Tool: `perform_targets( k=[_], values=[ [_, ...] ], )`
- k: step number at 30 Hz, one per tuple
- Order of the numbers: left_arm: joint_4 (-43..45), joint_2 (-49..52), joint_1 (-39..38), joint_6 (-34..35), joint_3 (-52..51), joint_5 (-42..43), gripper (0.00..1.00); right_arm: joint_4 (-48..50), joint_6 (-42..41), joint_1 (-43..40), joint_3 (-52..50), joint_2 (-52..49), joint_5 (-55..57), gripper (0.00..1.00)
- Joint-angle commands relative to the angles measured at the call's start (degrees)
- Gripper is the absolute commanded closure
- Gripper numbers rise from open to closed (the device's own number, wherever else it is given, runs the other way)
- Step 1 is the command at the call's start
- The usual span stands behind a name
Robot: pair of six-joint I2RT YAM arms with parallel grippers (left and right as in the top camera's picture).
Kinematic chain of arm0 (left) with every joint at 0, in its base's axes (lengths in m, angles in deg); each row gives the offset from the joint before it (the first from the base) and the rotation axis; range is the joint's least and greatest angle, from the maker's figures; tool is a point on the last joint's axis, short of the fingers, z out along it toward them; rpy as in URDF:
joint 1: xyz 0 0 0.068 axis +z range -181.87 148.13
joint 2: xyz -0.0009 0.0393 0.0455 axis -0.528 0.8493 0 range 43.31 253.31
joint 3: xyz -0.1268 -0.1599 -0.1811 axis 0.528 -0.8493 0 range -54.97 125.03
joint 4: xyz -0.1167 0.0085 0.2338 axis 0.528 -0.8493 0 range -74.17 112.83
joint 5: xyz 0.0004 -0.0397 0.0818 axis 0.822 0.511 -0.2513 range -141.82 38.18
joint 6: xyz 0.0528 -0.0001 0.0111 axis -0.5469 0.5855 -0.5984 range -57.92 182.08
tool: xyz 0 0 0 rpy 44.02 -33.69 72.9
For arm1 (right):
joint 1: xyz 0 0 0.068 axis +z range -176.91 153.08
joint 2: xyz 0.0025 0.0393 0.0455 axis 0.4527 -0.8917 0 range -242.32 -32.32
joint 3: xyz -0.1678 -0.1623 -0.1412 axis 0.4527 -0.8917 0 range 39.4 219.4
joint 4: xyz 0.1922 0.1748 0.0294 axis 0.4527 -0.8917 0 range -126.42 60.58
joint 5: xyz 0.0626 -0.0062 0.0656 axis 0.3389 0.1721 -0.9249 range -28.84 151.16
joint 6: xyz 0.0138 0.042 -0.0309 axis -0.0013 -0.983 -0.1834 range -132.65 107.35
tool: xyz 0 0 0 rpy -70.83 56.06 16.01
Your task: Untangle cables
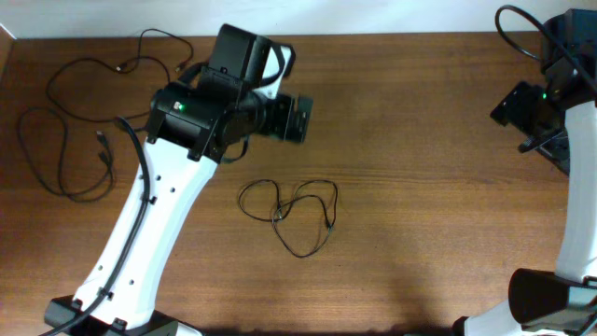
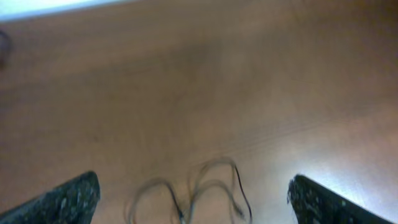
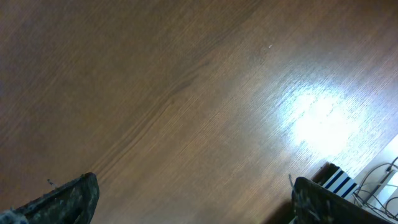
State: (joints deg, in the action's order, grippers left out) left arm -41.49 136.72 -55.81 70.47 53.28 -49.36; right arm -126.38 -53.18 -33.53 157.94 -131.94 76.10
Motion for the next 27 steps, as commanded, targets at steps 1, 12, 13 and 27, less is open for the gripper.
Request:
perform_targets(
  k=[1,12,13,27],
  values=[
    [5.77,-0.87,0.37,5.51,0.66,-5.49,0.01,-0.13,-0.2,-0.17,-0.04,-0.11,0.04,0.01],
    [9.57,7.67,0.37,5.49,0.66,-7.26,0.01,-0.13,-0.2,-0.17,-0.04,-0.11,0.04,0.02],
    [9.07,8.39,0.37,5.49,0.66,-7.28,0.01,-0.13,-0.2,-0.17,-0.04,-0.11,0.04,0.02],
    [4.66,20.11,0.37,1.77,0.66,-5.51,0.01,-0.13,-0.2,-0.17,-0.04,-0.11,0.04,0.02]
  ],
)
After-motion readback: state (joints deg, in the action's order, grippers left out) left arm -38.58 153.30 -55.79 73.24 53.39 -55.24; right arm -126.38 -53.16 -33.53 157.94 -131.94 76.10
